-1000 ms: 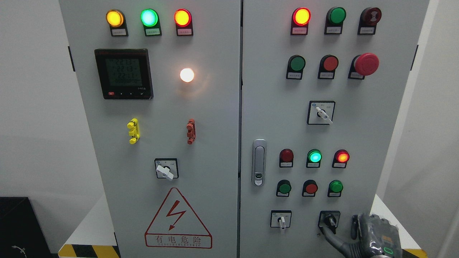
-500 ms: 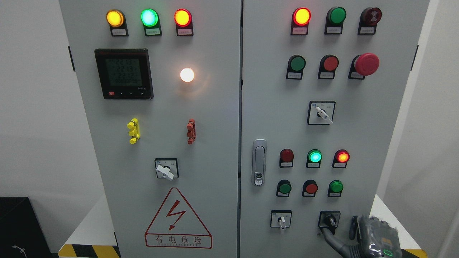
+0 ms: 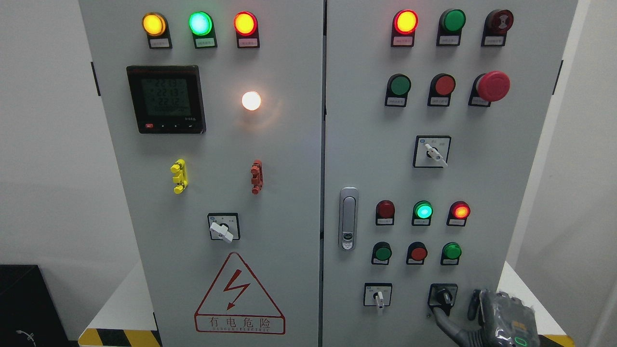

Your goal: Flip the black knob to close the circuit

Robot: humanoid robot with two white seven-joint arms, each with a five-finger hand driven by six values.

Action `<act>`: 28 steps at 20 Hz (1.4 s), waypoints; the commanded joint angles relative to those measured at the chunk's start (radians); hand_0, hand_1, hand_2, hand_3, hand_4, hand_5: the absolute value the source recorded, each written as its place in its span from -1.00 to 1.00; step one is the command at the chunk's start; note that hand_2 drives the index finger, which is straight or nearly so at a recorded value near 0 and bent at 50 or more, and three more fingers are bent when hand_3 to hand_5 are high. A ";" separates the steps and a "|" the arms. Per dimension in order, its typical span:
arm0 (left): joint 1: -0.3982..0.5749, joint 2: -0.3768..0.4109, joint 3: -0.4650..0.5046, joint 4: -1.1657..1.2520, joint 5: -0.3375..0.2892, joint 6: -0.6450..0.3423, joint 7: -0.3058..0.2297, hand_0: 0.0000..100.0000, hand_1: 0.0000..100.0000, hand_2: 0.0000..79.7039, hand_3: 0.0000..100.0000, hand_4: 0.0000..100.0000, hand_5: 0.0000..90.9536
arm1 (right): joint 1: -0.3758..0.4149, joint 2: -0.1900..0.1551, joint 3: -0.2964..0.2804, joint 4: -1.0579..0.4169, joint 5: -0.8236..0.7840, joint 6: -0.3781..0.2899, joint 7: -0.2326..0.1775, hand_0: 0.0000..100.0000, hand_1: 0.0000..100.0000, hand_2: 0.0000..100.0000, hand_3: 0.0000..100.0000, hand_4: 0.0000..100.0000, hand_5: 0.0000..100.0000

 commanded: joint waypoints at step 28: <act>0.000 0.000 -0.020 0.023 -0.020 0.000 0.000 -1.00 -1.00 -1.00 -1.00 -1.00 -1.00 | 0.450 -0.005 0.102 -0.300 -0.992 -0.186 0.000 -1.00 -0.57 -0.50 -0.07 -0.24 -0.52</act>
